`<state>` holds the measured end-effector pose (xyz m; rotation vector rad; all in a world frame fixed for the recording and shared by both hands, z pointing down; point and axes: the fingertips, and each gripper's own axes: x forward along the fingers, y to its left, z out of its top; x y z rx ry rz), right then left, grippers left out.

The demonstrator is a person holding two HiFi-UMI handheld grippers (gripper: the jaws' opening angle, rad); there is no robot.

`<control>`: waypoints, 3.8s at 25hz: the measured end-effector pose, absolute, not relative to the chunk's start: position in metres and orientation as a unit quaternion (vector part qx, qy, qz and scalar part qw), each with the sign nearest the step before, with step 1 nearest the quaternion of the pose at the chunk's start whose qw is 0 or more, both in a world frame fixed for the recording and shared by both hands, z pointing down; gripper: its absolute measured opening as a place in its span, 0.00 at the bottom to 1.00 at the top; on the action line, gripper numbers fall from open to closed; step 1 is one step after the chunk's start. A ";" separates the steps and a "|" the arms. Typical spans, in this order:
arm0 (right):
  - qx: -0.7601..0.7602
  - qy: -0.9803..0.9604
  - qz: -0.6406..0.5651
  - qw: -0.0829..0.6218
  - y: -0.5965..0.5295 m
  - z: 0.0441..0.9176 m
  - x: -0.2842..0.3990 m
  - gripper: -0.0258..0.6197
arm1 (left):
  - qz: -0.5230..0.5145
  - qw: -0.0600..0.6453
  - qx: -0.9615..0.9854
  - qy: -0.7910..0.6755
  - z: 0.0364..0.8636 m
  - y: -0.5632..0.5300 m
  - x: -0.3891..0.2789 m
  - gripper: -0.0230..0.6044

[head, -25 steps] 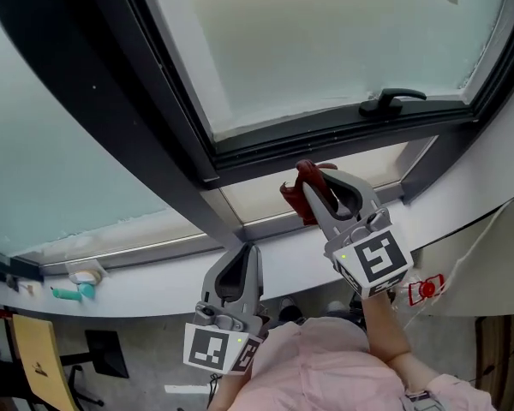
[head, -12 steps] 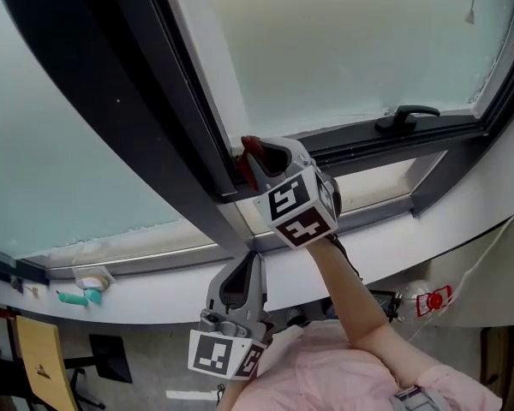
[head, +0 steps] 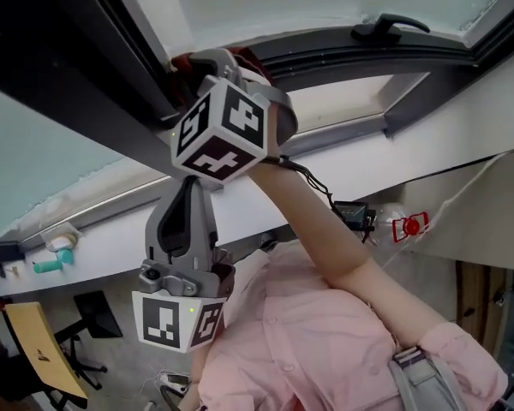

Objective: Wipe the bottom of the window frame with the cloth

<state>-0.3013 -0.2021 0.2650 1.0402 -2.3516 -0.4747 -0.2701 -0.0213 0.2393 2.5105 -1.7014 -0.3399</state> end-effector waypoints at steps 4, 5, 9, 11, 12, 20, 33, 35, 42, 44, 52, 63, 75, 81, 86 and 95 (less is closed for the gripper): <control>0.385 -0.871 -0.176 0.248 -0.200 0.261 -0.302 0.15 | -0.107 0.041 0.835 -0.538 0.239 -0.024 -0.259 0.03; 0.384 -0.873 -0.175 0.245 -0.199 0.262 -0.301 0.15 | -0.106 0.044 0.838 -0.533 0.241 -0.024 -0.256 0.03; 0.382 -0.877 -0.169 0.236 -0.197 0.262 -0.297 0.15 | -0.114 0.062 0.845 -0.519 0.246 -0.026 -0.250 0.03; 0.378 -0.880 -0.165 0.235 -0.197 0.262 -0.297 0.15 | -0.118 0.060 0.847 -0.515 0.245 -0.027 -0.249 0.03; 0.377 -0.881 -0.163 0.234 -0.197 0.263 -0.297 0.15 | -0.119 0.059 0.848 -0.513 0.244 -0.027 -0.248 0.03; 0.380 -0.878 -0.173 0.233 -0.202 0.263 -0.285 0.15 | -0.123 0.064 0.855 -0.499 0.248 -0.031 -0.235 0.03; 0.390 -0.874 -0.159 0.243 -0.208 0.264 -0.260 0.15 | -0.136 0.074 0.863 -0.481 0.243 -0.038 -0.216 0.03; 0.389 -0.874 -0.159 0.243 -0.208 0.264 -0.260 0.15 | -0.138 0.074 0.862 -0.482 0.243 -0.038 -0.216 0.03; 0.390 -0.874 -0.154 0.244 -0.208 0.265 -0.254 0.15 | -0.143 0.082 0.864 -0.476 0.242 -0.039 -0.210 0.03; 0.392 -0.874 -0.152 0.244 -0.208 0.265 -0.255 0.15 | -0.145 0.082 0.863 -0.477 0.240 -0.039 -0.213 0.03; 0.388 -0.876 -0.159 0.239 -0.211 0.265 -0.254 0.15 | -0.150 0.087 0.857 -0.485 0.244 -0.042 -0.211 0.03; 0.388 -0.877 -0.157 0.236 -0.213 0.266 -0.242 0.15 | -0.153 0.095 0.860 -0.478 0.246 -0.045 -0.199 0.03; 0.409 -0.867 -0.171 0.226 -0.211 0.263 -0.245 0.15 | -0.125 0.091 0.876 -0.457 0.253 -0.043 -0.209 0.03; 0.403 -0.871 -0.171 0.225 -0.215 0.265 -0.243 0.15 | -0.134 0.090 0.884 -0.438 0.255 -0.047 -0.205 0.03; 0.401 -0.872 -0.171 0.224 -0.215 0.265 -0.242 0.15 | -0.137 0.093 0.887 -0.430 0.255 -0.048 -0.202 0.03; 0.394 -0.876 -0.166 0.225 -0.213 0.266 -0.244 0.15 | -0.146 0.098 0.886 -0.428 0.255 -0.046 -0.201 0.03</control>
